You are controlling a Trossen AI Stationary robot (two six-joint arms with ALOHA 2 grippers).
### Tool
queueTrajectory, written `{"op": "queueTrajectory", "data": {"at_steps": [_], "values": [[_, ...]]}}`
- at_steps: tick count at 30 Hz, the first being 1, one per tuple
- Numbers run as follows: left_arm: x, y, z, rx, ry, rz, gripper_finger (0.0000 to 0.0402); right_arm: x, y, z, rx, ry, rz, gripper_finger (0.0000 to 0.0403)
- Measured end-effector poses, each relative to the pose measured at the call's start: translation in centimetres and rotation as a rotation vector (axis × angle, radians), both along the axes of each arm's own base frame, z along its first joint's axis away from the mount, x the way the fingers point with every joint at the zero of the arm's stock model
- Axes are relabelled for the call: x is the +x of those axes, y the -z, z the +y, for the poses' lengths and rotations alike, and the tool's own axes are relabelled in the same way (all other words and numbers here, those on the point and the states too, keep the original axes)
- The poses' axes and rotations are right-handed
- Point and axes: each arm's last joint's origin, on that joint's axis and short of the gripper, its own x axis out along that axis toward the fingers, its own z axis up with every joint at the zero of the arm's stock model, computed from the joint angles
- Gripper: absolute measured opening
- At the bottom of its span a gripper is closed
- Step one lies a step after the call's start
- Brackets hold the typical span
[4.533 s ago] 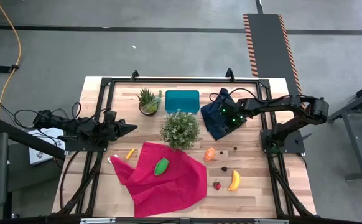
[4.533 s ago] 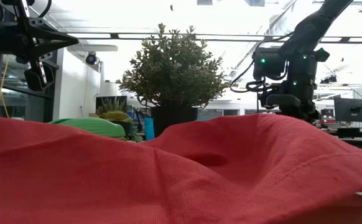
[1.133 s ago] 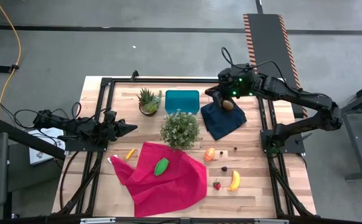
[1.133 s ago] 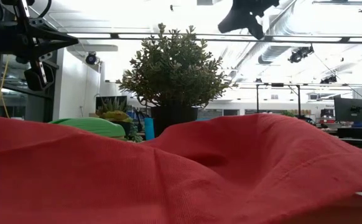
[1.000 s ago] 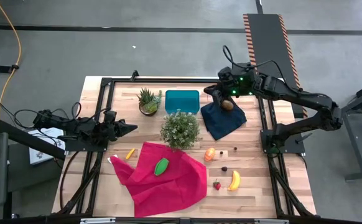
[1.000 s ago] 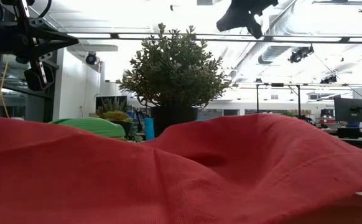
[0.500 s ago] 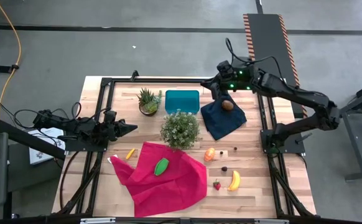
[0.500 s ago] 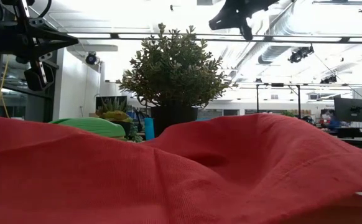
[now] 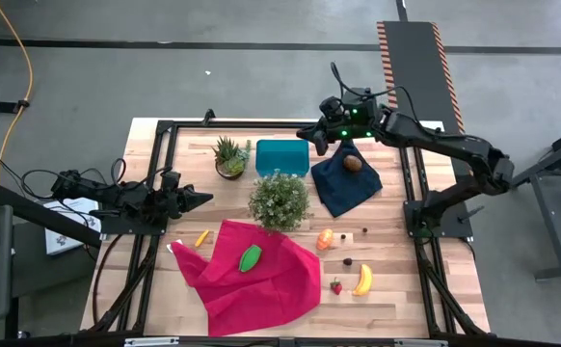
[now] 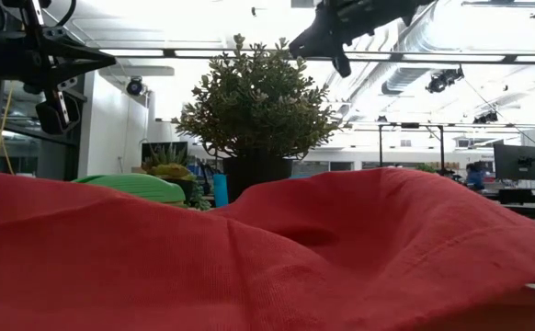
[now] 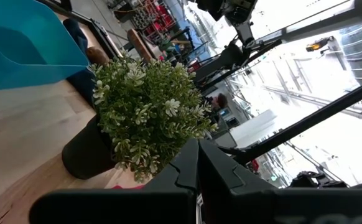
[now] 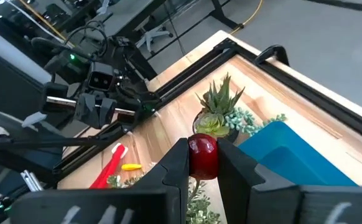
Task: Pick and placing Produce into tupperware
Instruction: Put the red cherry into the blue bin
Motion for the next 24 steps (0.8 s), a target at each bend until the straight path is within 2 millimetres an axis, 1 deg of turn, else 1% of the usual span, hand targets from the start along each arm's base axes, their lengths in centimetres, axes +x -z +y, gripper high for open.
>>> {"op": "queueTrajectory", "data": {"at_steps": [5, 9, 12, 16, 20, 24], "values": [[0.0, 0.0, 0.0, 0.010, -0.001, 0.003, 0.0001, 0.7, 0.5, -0.5, 0.029, -0.018, -0.001, 0.0046], [0.0, 0.0, 0.0, 0.033, -0.002, 0.009, 0.0001, 1.7, -0.5, -1.1, 0.013, -0.016, -0.025, 0.0046], [0.0, 0.0, 0.0, 0.036, -0.002, 0.009, 0.0001, 3.0, -1.5, -1.8, 0.007, -0.018, -0.025, 0.0046], [0.0, 0.0, 0.0, 0.061, -0.004, 0.016, 0.0001, 4.8, -2.2, -2.7, -0.012, -0.040, 0.054, 0.0046], [0.0, 0.0, 0.0, 0.079, -0.005, 0.020, 0.0001, 6.8, -2.1, -3.5, -0.016, -0.066, 0.137, 0.0046], [0.0, 0.0, 0.0, 0.080, -0.005, 0.020, 0.0001, 8.3, -1.8, -3.7, -0.024, -0.100, 0.191, 0.0046]]}}
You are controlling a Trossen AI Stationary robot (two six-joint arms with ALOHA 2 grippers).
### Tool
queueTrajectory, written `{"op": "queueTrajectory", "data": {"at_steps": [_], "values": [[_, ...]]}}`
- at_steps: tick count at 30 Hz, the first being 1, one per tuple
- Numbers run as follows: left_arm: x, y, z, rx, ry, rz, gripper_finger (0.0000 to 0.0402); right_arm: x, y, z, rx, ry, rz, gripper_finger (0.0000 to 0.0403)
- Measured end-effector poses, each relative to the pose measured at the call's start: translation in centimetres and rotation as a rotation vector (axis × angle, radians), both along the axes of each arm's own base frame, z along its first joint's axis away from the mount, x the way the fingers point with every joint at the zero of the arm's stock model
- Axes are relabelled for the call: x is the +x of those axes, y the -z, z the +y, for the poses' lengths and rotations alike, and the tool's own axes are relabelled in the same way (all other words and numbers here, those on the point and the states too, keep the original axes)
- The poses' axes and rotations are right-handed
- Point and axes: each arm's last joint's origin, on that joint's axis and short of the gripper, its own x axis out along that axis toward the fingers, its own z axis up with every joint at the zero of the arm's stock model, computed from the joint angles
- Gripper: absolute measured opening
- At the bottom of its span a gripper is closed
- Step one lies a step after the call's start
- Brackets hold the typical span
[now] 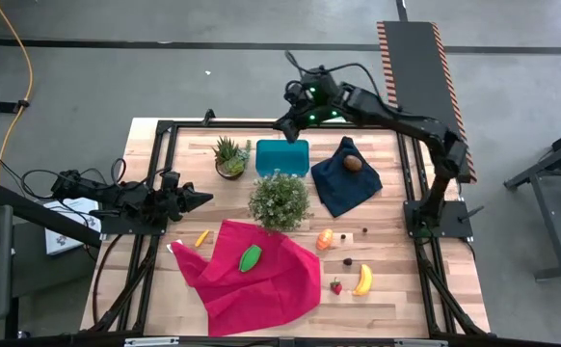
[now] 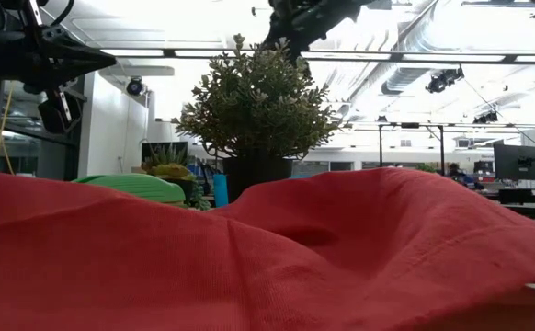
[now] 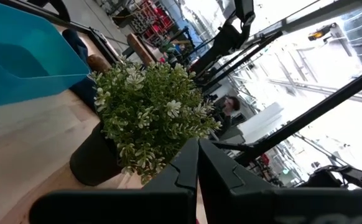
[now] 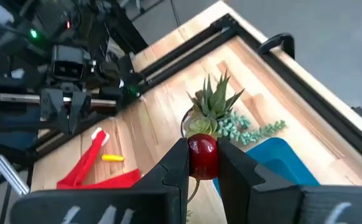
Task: Pick and placing Produce into tupperware
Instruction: Put the red cherry into the blue bin
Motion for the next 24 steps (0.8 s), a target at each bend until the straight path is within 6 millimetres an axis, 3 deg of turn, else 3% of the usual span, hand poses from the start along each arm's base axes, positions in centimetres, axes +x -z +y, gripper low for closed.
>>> {"op": "queueTrajectory", "data": {"at_steps": [7, 16, 24], "values": [[0.0, 0.0, 0.0, 0.000, 0.001, 0.000, 0.0001, 1.2, 0.7, 0.3, 0.007, -0.020, 0.038, 0.0046], [0.0, 0.0, 0.0, 0.033, -0.001, 0.009, 0.0001, 0.8, 1.1, 0.1, -0.031, 0.008, 0.099, 0.0046], [0.0, 0.0, 0.0, 0.033, -0.006, 0.009, 0.0001, 0.3, 1.3, -1.2, -0.062, 0.056, 0.117, 0.0046]]}}
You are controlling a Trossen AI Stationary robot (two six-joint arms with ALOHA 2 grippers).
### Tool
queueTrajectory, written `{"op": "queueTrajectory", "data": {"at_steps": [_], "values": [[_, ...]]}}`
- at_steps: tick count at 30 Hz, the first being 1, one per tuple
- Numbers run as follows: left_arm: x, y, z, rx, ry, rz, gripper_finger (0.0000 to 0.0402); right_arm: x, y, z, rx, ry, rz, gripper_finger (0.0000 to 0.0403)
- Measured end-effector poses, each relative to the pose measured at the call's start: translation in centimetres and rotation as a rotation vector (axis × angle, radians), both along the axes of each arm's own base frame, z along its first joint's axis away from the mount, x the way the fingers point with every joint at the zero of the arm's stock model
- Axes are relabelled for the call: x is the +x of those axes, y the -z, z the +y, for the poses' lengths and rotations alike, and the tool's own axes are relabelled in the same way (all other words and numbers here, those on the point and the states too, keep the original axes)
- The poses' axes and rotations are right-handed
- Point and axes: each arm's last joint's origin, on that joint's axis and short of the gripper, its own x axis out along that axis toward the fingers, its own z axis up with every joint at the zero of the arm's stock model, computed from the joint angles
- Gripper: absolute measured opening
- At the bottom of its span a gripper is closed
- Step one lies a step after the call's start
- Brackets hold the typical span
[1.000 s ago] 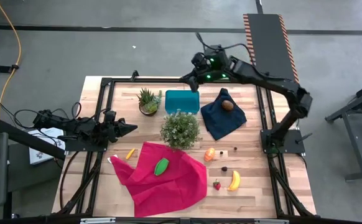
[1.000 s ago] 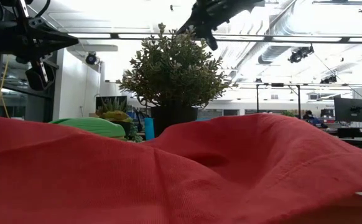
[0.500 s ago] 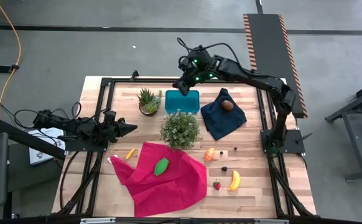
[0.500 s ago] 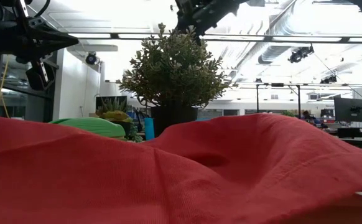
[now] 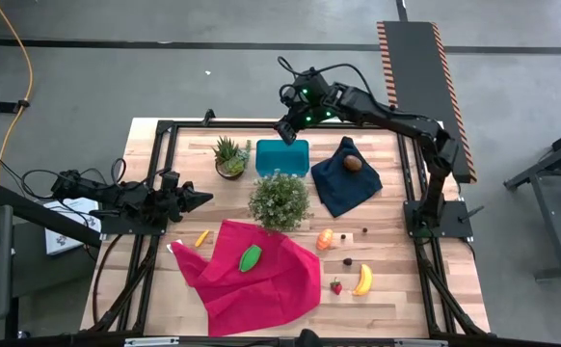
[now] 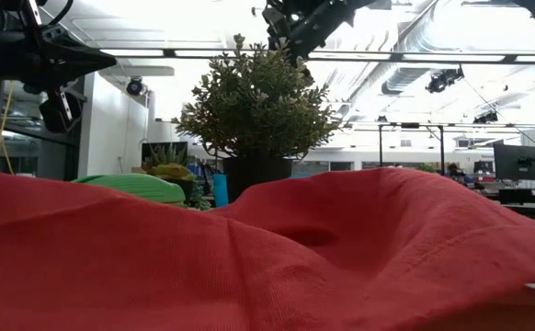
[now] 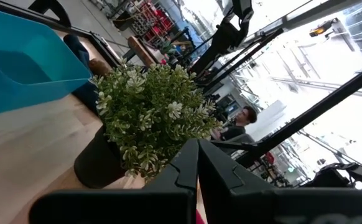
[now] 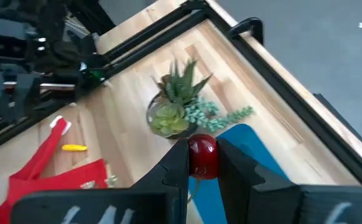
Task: Pick and placing Produce into tupperware
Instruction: Put the red cherry into the blue bin
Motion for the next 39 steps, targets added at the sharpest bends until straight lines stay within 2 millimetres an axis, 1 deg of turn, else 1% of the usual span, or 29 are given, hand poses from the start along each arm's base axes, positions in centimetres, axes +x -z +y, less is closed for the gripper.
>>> {"op": "queueTrajectory", "data": {"at_steps": [4, 6, 10, 14, 17, 23, 39], "values": [[0.0, 0.0, 0.0, 0.000, -0.001, 0.000, 0.0001, -0.1, 1.0, -0.7, 0.006, 0.013, 0.051, 0.0046], [0.0, 0.0, 0.0, -0.001, -0.003, 0.000, 0.0001, 0.0, 1.8, -0.9, 0.019, 0.014, 0.090, 0.0046], [0.0, 0.0, 0.0, -0.003, -0.002, 0.003, 0.0001, 0.5, 3.6, -1.2, 0.043, 0.004, 0.161, 0.0046], [0.0, 0.0, 0.0, -0.003, -0.002, 0.004, 0.0001, 1.2, 5.0, -1.6, 0.049, -0.001, 0.183, 0.0046], [0.0, 0.0, 0.0, -0.003, -0.003, 0.004, 0.0001, 1.7, 6.5, -1.9, 0.069, 0.001, 0.216, 0.0046], [0.0, 0.0, 0.0, -0.003, -0.003, 0.004, 0.0001, 2.3, 8.6, -2.2, 0.100, -0.006, 0.281, 0.0046], [0.0, 0.0, 0.0, -0.003, -0.003, 0.004, 0.0001, 2.6, 12.6, -2.4, 0.153, -0.012, 0.440, 0.0046]]}}
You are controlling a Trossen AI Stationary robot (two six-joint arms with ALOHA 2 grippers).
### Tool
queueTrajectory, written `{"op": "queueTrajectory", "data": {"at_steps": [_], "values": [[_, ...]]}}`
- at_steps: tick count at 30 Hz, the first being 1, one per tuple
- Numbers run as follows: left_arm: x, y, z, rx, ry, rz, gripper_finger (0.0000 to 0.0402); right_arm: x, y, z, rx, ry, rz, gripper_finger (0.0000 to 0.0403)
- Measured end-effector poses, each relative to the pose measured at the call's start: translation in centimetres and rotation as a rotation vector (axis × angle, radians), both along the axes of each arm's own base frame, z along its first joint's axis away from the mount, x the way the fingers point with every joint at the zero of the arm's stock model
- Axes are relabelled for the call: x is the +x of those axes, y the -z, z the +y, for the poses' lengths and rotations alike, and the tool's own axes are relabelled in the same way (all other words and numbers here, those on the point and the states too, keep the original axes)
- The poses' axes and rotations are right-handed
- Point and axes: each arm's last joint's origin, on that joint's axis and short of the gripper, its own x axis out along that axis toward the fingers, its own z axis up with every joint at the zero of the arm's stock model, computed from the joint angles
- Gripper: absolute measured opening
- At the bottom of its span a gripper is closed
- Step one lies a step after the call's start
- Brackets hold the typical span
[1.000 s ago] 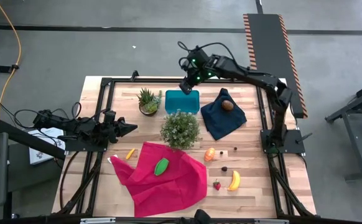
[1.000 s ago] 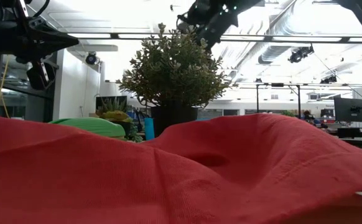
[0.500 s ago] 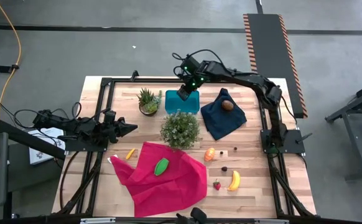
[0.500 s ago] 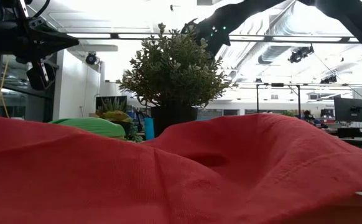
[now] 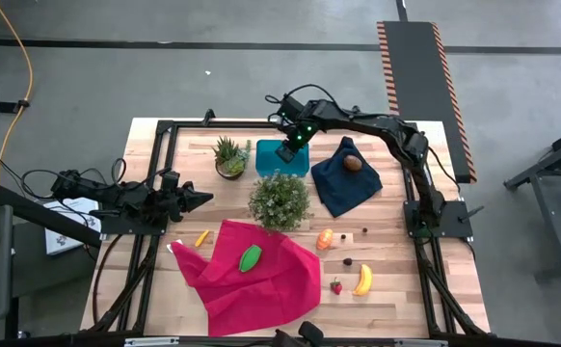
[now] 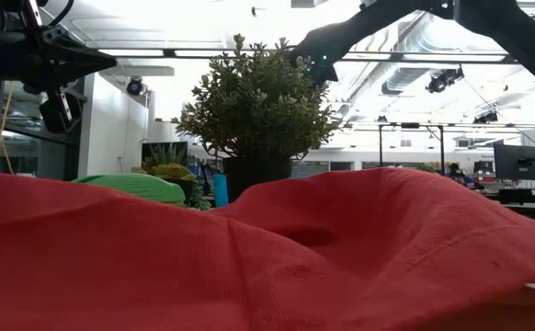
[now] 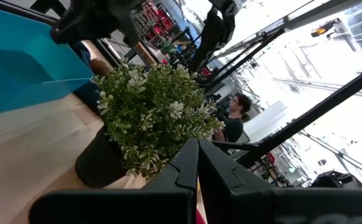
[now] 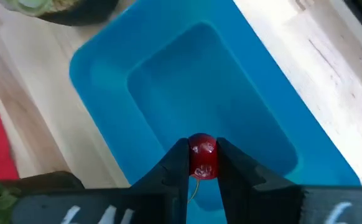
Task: Pick and placing Produce into tupperware
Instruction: Put the red cherry into the blue bin
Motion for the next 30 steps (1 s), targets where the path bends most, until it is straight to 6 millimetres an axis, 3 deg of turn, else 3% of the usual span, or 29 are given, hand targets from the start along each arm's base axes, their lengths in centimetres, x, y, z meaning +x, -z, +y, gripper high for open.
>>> {"op": "queueTrajectory", "data": {"at_steps": [12, 30], "values": [[0.0, 0.0, 0.0, 0.000, 0.000, 0.000, 0.0001, 0.4, 2.3, -0.3, 0.017, 0.005, 0.055, 0.0046], [0.0, 0.0, 0.0, 0.000, 0.000, 0.000, 0.0001, 0.4, 2.3, -0.3, -0.004, 0.015, 0.070, 0.0051]]}}
